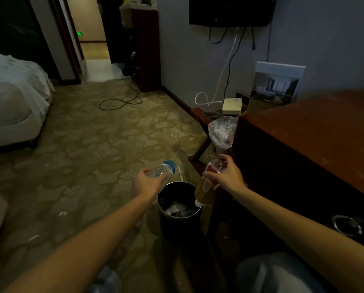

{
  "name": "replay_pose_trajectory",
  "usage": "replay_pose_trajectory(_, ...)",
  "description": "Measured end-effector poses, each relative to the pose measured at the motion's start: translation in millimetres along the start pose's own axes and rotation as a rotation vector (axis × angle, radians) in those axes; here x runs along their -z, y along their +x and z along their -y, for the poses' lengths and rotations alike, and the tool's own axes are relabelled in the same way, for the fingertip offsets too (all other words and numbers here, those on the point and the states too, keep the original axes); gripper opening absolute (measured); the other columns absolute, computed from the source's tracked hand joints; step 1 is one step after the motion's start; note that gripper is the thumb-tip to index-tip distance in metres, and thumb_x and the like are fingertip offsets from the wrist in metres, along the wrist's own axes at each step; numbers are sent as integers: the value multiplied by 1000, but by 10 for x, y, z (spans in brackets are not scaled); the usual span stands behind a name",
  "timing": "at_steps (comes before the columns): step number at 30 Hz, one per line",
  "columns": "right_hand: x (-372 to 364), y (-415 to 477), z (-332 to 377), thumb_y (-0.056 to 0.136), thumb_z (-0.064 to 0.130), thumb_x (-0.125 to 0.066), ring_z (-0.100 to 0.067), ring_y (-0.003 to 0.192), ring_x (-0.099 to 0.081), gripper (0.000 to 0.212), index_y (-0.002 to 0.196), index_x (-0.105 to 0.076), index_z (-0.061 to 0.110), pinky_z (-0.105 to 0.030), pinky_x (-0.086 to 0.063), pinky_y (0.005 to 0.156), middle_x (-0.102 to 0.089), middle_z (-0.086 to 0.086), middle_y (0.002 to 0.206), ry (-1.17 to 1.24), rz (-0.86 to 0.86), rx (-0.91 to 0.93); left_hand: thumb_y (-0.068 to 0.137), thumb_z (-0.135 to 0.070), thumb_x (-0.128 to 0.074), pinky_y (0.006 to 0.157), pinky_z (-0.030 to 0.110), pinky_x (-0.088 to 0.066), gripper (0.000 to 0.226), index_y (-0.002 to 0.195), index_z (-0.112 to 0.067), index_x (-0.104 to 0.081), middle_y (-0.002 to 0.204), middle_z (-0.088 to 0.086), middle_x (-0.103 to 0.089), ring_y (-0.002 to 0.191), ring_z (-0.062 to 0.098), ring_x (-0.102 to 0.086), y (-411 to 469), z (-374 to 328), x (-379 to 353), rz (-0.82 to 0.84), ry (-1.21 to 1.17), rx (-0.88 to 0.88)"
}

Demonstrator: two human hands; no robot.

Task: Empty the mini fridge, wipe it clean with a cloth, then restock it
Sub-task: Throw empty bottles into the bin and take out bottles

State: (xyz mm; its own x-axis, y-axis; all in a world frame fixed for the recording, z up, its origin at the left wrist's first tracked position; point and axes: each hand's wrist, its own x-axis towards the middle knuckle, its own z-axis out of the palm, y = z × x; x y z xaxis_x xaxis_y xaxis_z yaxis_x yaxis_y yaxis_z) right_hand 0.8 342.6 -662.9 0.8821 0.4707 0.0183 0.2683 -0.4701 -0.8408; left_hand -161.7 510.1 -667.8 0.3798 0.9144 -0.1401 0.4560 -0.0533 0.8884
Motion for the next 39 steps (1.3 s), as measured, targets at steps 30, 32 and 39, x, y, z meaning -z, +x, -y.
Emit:
replay_pose_trajectory(30,-1182,763,-499,76,32,-80,-27,119,-49,74,138,-43,17,-35,-43,99,-39,-11,134,-200,179,-62,83,-30,-74,89,31,-47,51,128,-20,-53,130,2,-50,113,20,-54,756,477,-530,147,484,-376)
replay_pose_trajectory(32,-1222,757,-528,80,28,-77,-27,123,-46,68,138,-43,16,-33,-41,104,-30,-10,138,-179,187,-76,82,-29,-74,93,36,-49,52,129,-19,-53,130,3,-50,114,21,-53,776,490,-534,156,475,-373)
replay_pose_trajectory(39,-1252,730,-720,90,18,-66,-23,125,-45,47,135,-50,13,-24,-34,101,-30,-8,140,-206,217,-107,81,-29,-75,94,38,-48,53,128,-20,-53,130,3,-49,115,24,-53,827,530,-585,168,466,-352)
